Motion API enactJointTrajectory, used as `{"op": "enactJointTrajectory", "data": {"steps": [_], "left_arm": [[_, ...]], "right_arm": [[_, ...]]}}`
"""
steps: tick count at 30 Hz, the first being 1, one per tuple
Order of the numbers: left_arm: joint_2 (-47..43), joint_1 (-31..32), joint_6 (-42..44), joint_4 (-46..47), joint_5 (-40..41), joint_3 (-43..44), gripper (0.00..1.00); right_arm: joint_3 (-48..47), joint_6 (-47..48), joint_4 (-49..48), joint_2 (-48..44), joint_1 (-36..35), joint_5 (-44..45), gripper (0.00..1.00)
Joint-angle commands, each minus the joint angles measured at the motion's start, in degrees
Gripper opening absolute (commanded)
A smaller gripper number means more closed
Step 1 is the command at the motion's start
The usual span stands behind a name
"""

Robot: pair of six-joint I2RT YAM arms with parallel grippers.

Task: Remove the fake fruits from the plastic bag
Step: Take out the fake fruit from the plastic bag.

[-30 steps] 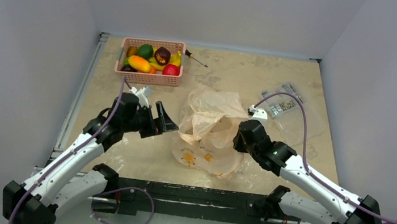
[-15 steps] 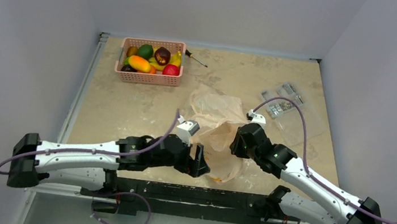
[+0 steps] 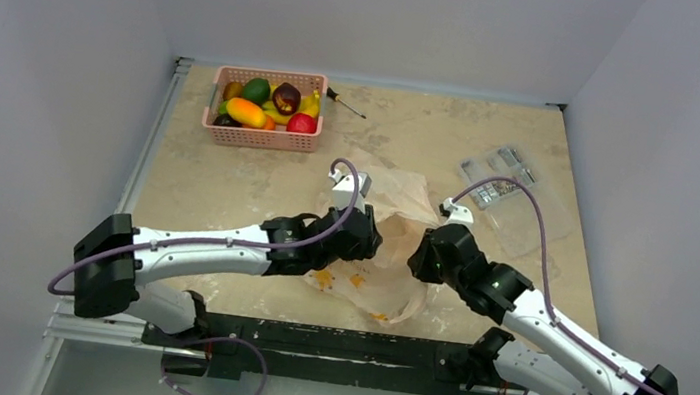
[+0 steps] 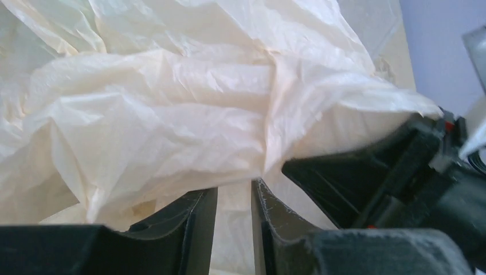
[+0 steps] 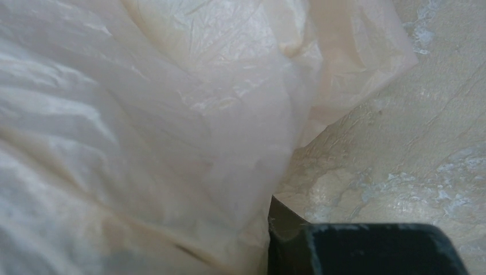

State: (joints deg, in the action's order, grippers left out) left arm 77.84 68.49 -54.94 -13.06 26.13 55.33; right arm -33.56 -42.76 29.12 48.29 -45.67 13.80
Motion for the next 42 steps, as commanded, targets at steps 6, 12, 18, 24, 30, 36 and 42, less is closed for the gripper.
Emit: {"op": "enactJointTrajectory", "data": {"steps": [6, 12, 18, 24, 30, 36, 42], "left_arm": [[9.2, -2.7, -0.7, 7.0, 0.6, 3.3, 0.16], [12.2, -3.8, -2.1, 4.3, 7.2, 4.7, 0.24], [13.7, -11.1, 1.0, 4.3, 3.1, 5.9, 0.25], [16.8, -14.4, 4.7, 2.6, 3.2, 10.1, 0.29], [21.6, -17.2, 5.3, 0.7, 1.7, 14.6, 0.45], [25.1, -18.1, 6.9, -2.7, 5.5, 18.6, 0.57], [28.3, -19.6, 7.6, -5.9, 7.8, 21.0, 0.71]], "right_arm": [[0.9, 4.9, -6.2, 0.1, 0.2, -6.1, 0.03], [1.4, 6.7, -8.7, 0.0, 0.1, -8.8, 0.02], [1.8, 7.6, -9.9, -0.4, 0.2, -10.0, 0.02], [3.1, 7.5, -12.1, -1.0, 0.2, -12.7, 0.0], [3.6, 7.5, -12.2, -1.6, 0.2, -13.2, 0.0], [3.8, 7.4, -12.1, -2.5, 0.2, -13.0, 0.0], [3.7, 7.5, -12.0, -2.7, 0.2, -13.0, 0.0]]}}
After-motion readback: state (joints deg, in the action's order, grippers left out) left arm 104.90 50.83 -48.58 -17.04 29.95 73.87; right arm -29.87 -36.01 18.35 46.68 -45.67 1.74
